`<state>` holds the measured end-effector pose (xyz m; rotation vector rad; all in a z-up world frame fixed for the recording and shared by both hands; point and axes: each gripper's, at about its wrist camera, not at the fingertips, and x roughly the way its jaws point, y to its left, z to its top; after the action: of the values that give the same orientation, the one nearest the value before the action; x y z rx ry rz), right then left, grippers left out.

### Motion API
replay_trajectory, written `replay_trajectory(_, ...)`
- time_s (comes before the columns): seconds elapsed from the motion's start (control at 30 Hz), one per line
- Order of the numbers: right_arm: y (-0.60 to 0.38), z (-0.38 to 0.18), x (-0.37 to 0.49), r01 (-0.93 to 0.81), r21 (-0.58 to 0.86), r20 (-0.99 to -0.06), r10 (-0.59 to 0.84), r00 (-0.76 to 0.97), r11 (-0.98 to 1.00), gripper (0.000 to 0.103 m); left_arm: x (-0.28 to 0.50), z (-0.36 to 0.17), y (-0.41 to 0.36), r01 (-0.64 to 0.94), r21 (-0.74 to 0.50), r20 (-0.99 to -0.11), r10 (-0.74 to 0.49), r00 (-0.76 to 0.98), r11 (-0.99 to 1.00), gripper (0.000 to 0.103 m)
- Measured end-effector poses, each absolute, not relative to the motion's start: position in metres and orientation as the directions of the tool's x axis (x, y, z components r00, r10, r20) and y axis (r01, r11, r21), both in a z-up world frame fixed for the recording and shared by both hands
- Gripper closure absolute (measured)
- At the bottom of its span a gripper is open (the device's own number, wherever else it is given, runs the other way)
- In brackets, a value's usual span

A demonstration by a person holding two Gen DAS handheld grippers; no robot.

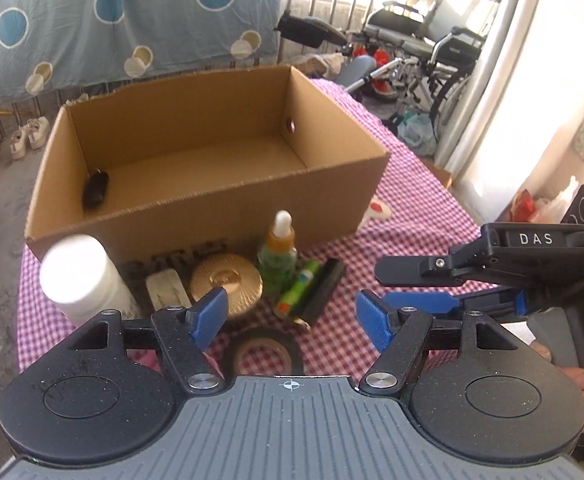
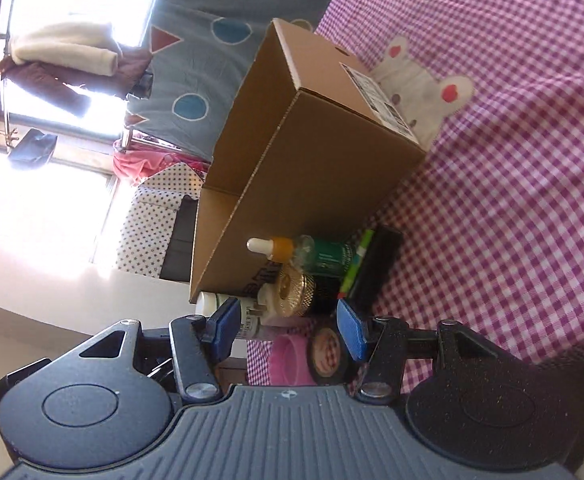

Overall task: Organize rigid objects
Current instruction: 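Move the open right gripper to the black cylinder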

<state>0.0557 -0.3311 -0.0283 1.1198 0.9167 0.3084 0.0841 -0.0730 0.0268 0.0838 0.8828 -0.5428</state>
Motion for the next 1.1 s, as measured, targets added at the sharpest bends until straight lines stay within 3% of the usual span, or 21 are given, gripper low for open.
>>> replay_trajectory(0.43, -0.353, -0.061, 0.058, 0.26, 0.871, -0.483, 0.63, 0.609, 0.416, 0.048, 0.074, -0.014, -0.11, 0.506, -0.08, -0.8, -0.358, 0.482, 0.859, 0.033)
replay_trajectory(0.77, -0.348, -0.071, 0.08, 0.278, 0.862, -0.502, 0.643, 0.578, 0.423, 0.052, 0.092, -0.027, -0.125, 0.534, -0.071, -0.828, -0.349, 0.44, 0.842, 0.04)
replay_trajectory(1.1, -0.349, -0.081, 0.087, 0.289, 0.862, -0.505, 0.652, 0.565, 0.416, 0.054, 0.097, -0.04, -0.138, 0.542, -0.059, -0.859, -0.319, 0.4, 0.838, 0.041)
